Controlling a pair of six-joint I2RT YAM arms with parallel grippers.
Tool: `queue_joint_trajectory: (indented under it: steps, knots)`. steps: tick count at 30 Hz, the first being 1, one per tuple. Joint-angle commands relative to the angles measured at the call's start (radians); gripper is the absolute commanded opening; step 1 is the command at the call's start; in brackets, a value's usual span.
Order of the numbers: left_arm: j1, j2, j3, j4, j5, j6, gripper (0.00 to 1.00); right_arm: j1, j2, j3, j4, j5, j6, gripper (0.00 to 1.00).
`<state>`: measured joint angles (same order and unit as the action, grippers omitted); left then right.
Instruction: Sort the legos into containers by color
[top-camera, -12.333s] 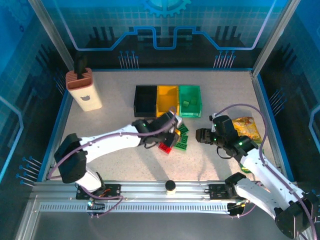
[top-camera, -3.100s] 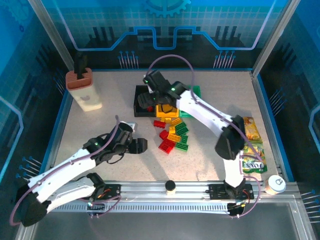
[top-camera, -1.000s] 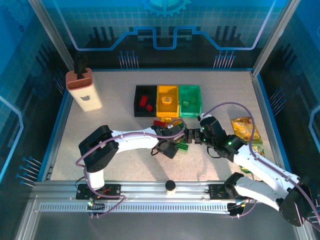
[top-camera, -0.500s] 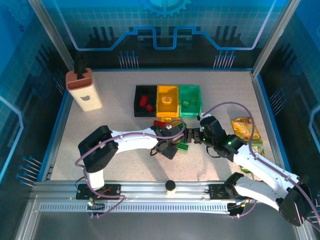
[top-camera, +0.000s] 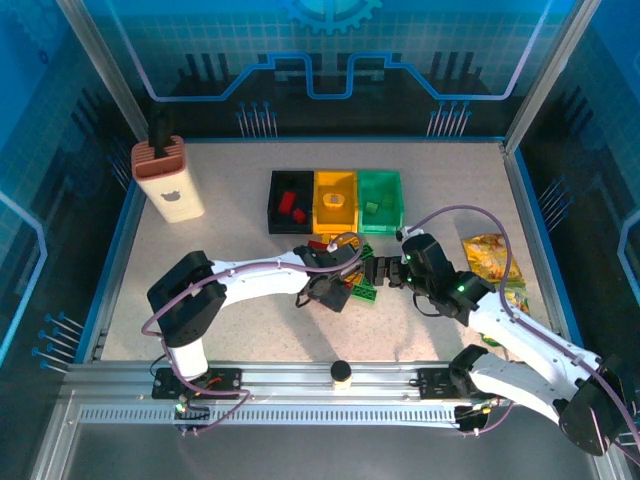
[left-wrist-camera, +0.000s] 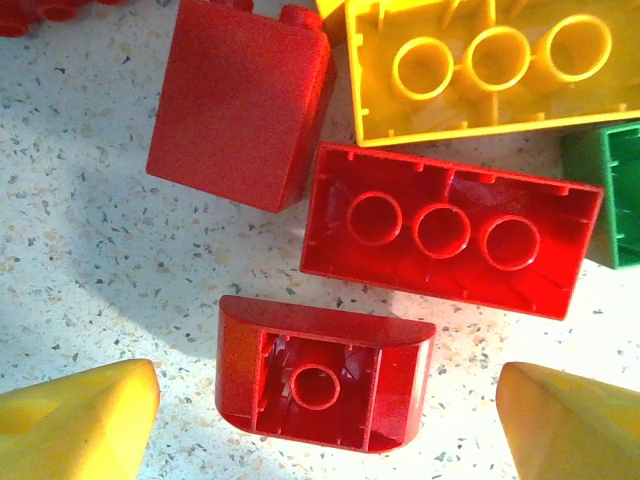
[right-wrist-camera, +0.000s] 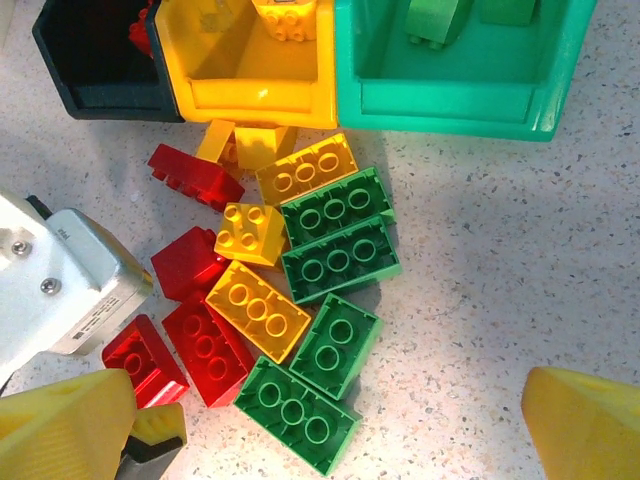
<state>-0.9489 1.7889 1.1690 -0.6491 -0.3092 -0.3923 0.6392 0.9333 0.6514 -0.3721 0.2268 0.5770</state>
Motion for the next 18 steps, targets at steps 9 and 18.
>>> queue_joint_trajectory:
  steps: [9,18]
  knots:
    - [0.015,0.078,-0.009,0.021,0.053,0.009,0.82,-0.022,-0.041,-0.031,0.018,-0.006,0.023,1.00]
    - [0.033,0.065,-0.041,0.027,0.100,0.001,0.54,-0.030,-0.053,-0.036,0.011,-0.009,0.024,0.99]
